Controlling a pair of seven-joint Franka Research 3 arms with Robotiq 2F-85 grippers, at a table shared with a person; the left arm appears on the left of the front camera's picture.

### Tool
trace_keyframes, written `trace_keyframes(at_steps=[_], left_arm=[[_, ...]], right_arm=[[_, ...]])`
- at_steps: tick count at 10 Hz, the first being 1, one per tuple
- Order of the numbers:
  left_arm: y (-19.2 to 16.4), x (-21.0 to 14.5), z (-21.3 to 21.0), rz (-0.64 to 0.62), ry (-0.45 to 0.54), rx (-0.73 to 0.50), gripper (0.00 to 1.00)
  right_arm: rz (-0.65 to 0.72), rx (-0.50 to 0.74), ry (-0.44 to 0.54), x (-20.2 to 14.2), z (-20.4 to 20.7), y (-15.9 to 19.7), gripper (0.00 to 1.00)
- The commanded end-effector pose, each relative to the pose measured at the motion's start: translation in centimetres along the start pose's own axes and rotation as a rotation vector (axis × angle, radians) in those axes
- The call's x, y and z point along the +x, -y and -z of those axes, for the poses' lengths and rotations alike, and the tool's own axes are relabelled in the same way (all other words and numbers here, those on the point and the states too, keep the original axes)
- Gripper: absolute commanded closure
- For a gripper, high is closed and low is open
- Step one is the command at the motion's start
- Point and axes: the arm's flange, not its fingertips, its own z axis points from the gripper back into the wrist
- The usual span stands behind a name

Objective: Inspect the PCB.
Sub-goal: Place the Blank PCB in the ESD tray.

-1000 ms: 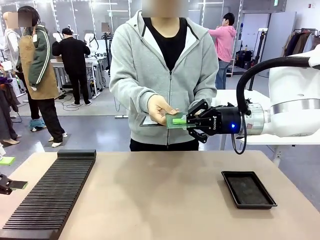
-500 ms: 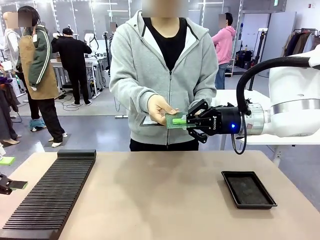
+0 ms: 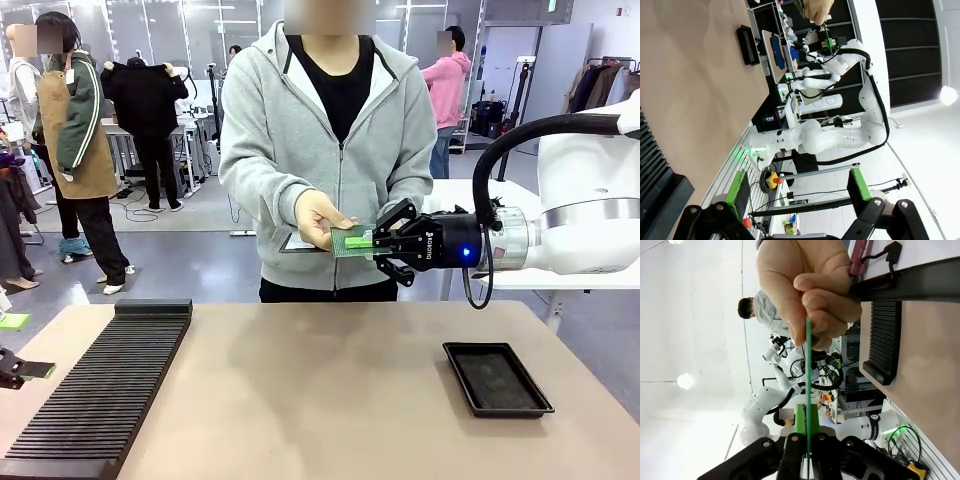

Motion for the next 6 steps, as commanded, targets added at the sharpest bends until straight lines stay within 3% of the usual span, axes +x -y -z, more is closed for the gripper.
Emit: trace_keyframes(at_steps=[1, 5, 6], left_arm=[[0.0, 0.1, 0.1, -0.004, 0.002, -0.001, 0.00], [0.0, 0.1, 0.1, -0.004, 0.002, -0.001, 0.00], [0.0, 0.1, 0.1, -0.004, 0.002, -0.001, 0.00]], right_arm=[[0.007, 0.006, -0.005, 0.0, 0.1, -0.1, 1.00], [0.000, 0.000, -0.001, 0.0, 0.0, 0.0, 0.97], [-0.034, -0.047, -0.048, -1.3, 0.1, -1.3, 0.97]])
